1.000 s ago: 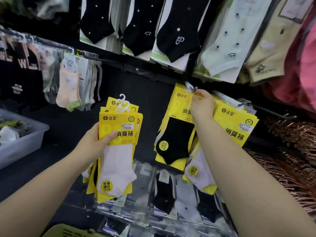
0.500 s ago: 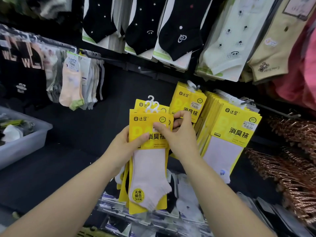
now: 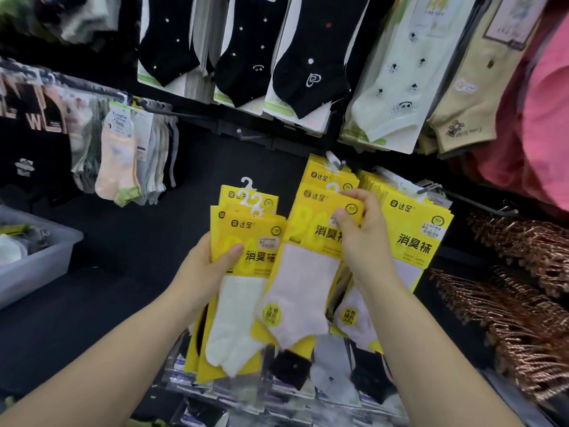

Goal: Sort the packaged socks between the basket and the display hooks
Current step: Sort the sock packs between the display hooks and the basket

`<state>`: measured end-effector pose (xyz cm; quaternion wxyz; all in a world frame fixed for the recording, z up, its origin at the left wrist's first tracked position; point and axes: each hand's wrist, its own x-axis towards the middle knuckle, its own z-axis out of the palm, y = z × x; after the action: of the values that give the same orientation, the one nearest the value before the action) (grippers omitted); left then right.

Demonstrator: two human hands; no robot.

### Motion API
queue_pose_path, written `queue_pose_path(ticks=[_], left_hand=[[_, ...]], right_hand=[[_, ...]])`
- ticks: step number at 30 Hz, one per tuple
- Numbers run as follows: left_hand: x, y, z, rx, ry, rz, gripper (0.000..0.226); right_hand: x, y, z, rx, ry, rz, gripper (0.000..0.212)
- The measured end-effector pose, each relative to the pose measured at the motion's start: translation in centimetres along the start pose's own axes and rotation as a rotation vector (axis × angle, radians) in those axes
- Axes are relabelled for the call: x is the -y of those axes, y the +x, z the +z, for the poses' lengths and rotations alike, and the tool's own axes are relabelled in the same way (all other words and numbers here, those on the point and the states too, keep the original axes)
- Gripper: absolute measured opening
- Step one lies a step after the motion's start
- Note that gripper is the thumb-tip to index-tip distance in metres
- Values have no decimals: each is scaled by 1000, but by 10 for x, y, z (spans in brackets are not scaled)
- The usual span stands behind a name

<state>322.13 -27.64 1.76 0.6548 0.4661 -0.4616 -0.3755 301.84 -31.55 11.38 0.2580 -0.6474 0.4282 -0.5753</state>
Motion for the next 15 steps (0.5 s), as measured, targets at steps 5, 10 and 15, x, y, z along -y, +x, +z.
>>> queue_pose_path(ticks=[5, 10, 15], left_hand=[[-2, 7, -19, -146, 111, 49, 12], [-5, 6, -28, -152, 132, 62, 9], [-7, 1, -32, -110, 168, 41, 11]], right_hand=[[16, 35, -1, -103, -246, -46, 24], [16, 62, 14, -105, -186, 97, 34], [8, 72, 22, -142, -164, 69, 33]])
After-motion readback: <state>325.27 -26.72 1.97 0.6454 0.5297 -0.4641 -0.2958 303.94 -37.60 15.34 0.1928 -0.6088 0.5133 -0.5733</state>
